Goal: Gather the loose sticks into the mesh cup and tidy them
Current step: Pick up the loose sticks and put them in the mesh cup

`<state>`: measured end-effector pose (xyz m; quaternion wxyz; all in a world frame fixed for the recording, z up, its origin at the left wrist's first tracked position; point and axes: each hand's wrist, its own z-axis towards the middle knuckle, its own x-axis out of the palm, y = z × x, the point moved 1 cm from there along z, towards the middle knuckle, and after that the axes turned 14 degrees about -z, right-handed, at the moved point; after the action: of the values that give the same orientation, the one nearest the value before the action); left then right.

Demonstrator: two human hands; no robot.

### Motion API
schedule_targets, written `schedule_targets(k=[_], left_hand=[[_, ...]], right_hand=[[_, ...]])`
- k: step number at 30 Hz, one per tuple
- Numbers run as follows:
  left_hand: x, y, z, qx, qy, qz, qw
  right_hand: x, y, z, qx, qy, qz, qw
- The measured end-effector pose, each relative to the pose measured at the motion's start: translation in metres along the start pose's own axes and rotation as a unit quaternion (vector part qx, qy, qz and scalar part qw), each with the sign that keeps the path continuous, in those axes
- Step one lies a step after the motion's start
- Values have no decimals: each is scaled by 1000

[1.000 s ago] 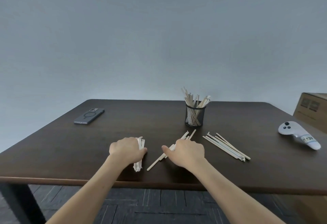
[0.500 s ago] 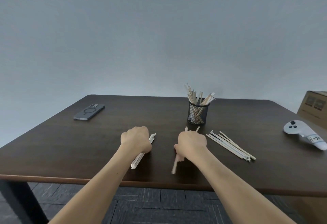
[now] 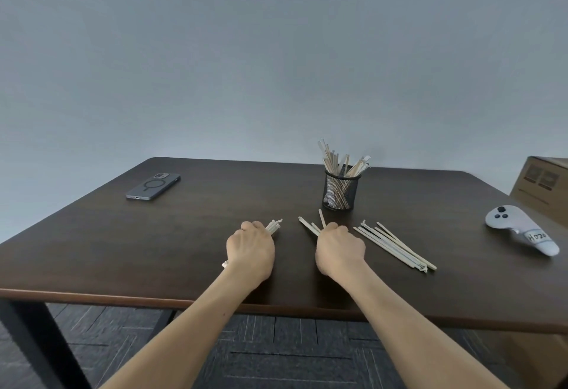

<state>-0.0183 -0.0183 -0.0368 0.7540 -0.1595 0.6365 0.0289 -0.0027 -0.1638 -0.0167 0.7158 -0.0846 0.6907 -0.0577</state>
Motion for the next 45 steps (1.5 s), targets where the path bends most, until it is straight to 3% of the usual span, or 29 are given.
schedule_targets(k=[5,11,16,20,26,32,45], left_hand=[[-10,-5,5,-4,20,-118,993],[-25,-10,22,-26,98,-296,950],[-11,-10,30,-47,87,-377,921],[-3,-9,31,-63,78,-392,915],[1,-7,29,-51,66,-391,916],[2,-2,28,-47,59,-387,919],[-1,-2,25,-37,69,-400,913]], right_hand=[[2,-7,4,9,-54,79,995],[-7,-19,18,28,4,212,977],[-7,-26,21,2,43,179,983],[-2,-28,19,-14,52,123,991],[-13,-24,15,-63,-9,-13,998],[-19,-21,15,-79,-10,-69,994],[-3,-36,12,-54,-5,29,998]])
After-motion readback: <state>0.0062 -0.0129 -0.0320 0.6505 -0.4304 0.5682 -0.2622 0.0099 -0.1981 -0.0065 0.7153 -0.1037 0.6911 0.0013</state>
